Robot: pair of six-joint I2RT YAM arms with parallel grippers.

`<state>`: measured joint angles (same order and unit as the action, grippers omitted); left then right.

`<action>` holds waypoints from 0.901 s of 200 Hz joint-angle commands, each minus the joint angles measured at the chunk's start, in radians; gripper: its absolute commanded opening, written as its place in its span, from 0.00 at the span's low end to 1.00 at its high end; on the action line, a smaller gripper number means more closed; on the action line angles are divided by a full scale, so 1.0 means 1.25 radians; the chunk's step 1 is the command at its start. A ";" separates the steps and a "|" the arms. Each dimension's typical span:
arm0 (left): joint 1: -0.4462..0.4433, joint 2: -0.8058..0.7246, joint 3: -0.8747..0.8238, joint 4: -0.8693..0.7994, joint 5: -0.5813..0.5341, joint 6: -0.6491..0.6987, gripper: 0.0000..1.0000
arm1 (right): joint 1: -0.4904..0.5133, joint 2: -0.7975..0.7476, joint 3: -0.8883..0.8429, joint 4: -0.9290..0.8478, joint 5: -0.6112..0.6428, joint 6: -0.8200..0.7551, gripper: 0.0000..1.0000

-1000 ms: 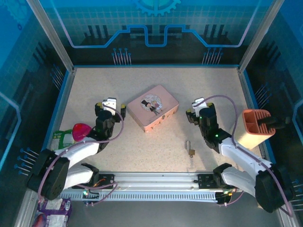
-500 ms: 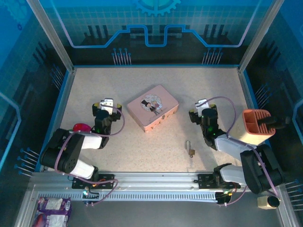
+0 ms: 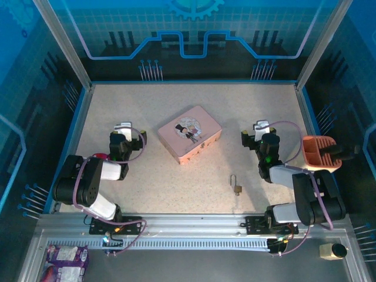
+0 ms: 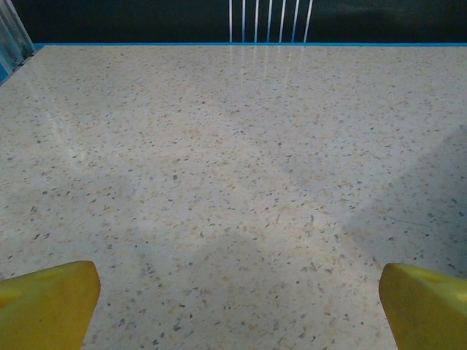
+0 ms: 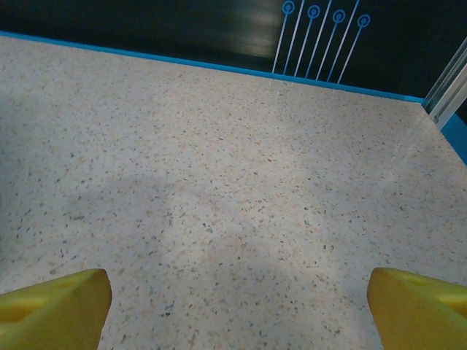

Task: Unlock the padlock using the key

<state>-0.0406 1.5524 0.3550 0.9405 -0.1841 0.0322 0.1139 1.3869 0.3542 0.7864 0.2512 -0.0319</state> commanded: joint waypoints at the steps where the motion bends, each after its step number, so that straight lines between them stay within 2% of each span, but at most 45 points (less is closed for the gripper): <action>1: 0.009 0.004 0.018 -0.003 0.039 -0.019 0.99 | -0.021 0.060 0.000 0.097 -0.056 0.027 0.91; 22: 0.010 0.005 0.019 -0.001 0.040 -0.020 0.99 | -0.020 0.132 0.012 0.146 -0.059 0.023 0.92; 33: 0.010 0.005 0.018 -0.001 0.040 -0.020 0.99 | -0.025 0.118 0.030 0.082 -0.067 0.032 0.92; 45: 0.010 0.006 0.019 0.000 0.040 -0.020 0.99 | -0.030 0.127 0.023 0.116 -0.075 0.030 0.93; 49: 0.011 0.006 0.019 -0.001 0.040 -0.019 0.99 | -0.030 0.121 0.027 0.096 -0.076 0.033 0.94; 53: 0.010 0.007 0.018 -0.001 0.040 -0.019 0.99 | -0.030 0.121 0.027 0.093 -0.075 0.033 1.00; 180: 0.010 0.006 0.017 0.000 0.040 -0.019 0.99 | -0.030 0.125 0.025 0.106 -0.074 0.031 1.00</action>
<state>-0.0399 1.5524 0.3588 0.9398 -0.1585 0.0242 0.0902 1.5433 0.3672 0.8772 0.1707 0.0006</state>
